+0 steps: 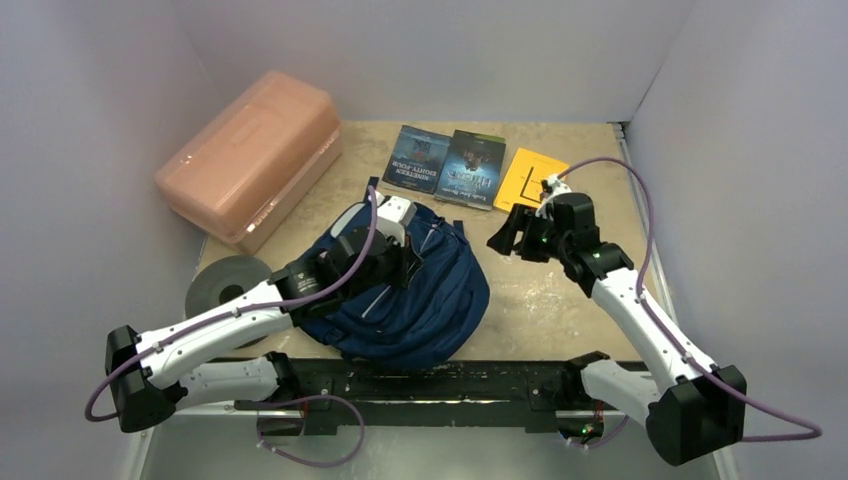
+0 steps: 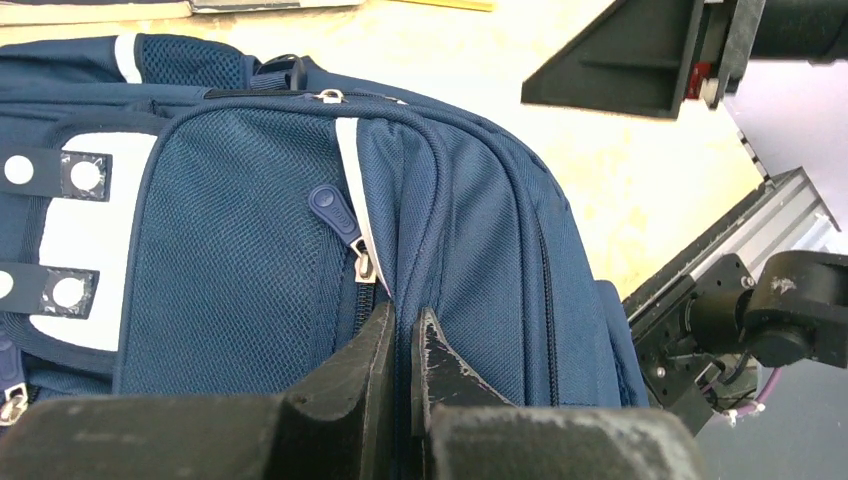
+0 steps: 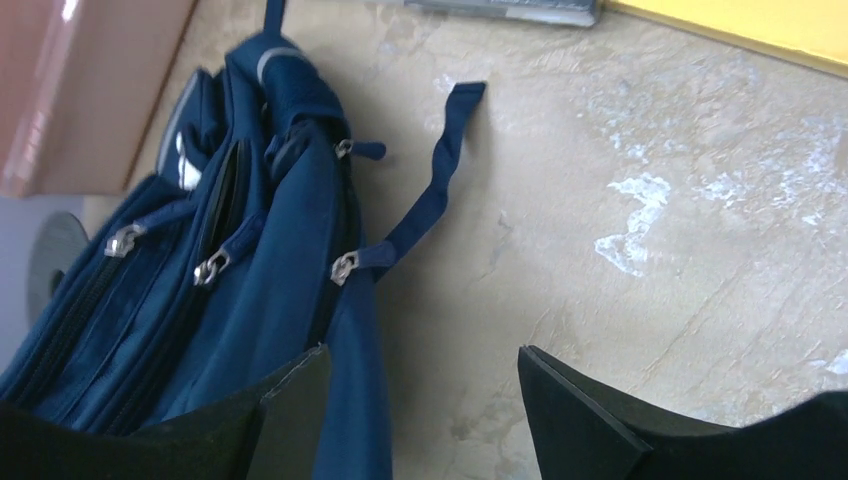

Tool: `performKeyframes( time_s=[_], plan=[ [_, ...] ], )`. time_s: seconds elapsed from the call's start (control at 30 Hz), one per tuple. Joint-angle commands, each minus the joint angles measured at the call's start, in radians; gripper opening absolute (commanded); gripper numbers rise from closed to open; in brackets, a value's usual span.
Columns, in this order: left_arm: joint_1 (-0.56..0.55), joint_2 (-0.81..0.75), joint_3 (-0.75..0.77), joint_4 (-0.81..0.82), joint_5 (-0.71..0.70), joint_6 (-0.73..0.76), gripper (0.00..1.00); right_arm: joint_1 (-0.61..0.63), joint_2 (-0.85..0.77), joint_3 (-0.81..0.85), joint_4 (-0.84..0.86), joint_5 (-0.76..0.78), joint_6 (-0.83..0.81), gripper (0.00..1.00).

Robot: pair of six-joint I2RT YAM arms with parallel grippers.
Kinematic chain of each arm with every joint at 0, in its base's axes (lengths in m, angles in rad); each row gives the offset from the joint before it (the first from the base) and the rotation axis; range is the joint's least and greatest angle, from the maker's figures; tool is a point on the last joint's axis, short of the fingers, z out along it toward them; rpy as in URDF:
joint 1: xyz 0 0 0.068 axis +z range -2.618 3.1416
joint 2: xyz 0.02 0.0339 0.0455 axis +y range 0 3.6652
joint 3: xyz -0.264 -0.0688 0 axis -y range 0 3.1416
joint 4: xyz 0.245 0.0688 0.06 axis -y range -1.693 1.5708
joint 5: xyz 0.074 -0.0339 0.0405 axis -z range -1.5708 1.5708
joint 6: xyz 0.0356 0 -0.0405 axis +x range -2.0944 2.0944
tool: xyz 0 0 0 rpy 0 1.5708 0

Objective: Pack the student bag
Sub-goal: Zip the student bag at the center of the board, then unzip the student bag at the center of the board.

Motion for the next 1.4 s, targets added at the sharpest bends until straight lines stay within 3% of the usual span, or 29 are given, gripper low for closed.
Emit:
performKeyframes(
  time_s=[0.0,0.07,0.17,0.3,0.4,0.6,0.9,1.07,1.23,1.37],
  plan=[
    [0.003,-0.089,0.009,0.114,0.032,0.036,0.0,-0.138,-0.033,-0.092,0.222,-0.279,0.133,0.76],
    [0.003,-0.13,-0.064,0.2,0.084,0.062,0.0,-0.177,-0.022,-0.142,0.359,-0.417,0.17,0.79],
    [0.004,-0.168,-0.204,0.402,0.199,0.124,0.0,-0.195,0.025,-0.172,0.448,-0.455,0.155,0.86],
    [0.004,-0.176,-0.388,0.599,0.218,0.152,0.0,-0.221,0.136,-0.244,0.587,-0.563,0.216,0.85],
    [0.004,-0.144,-0.495,0.729,0.258,0.149,0.0,-0.225,0.207,-0.284,0.64,-0.553,0.263,0.84],
    [0.004,-0.102,-0.629,0.997,0.371,0.062,0.0,-0.224,0.388,-0.353,0.844,-0.607,0.416,0.78],
    [0.008,-0.144,-0.481,0.821,0.542,0.163,0.0,-0.222,0.481,-0.332,0.813,-0.657,0.371,0.77],
    [0.024,-0.119,-0.458,0.785,0.546,0.191,0.0,-0.221,0.409,-0.37,0.672,-0.501,0.344,0.76],
    [0.058,-0.137,-0.486,0.821,0.546,0.171,0.0,-0.21,0.348,-0.344,0.559,-0.406,0.171,0.72],
    [0.099,-0.196,-0.458,0.751,0.579,0.185,0.0,-0.164,0.243,-0.33,0.614,-0.416,0.011,0.71]
  ],
)
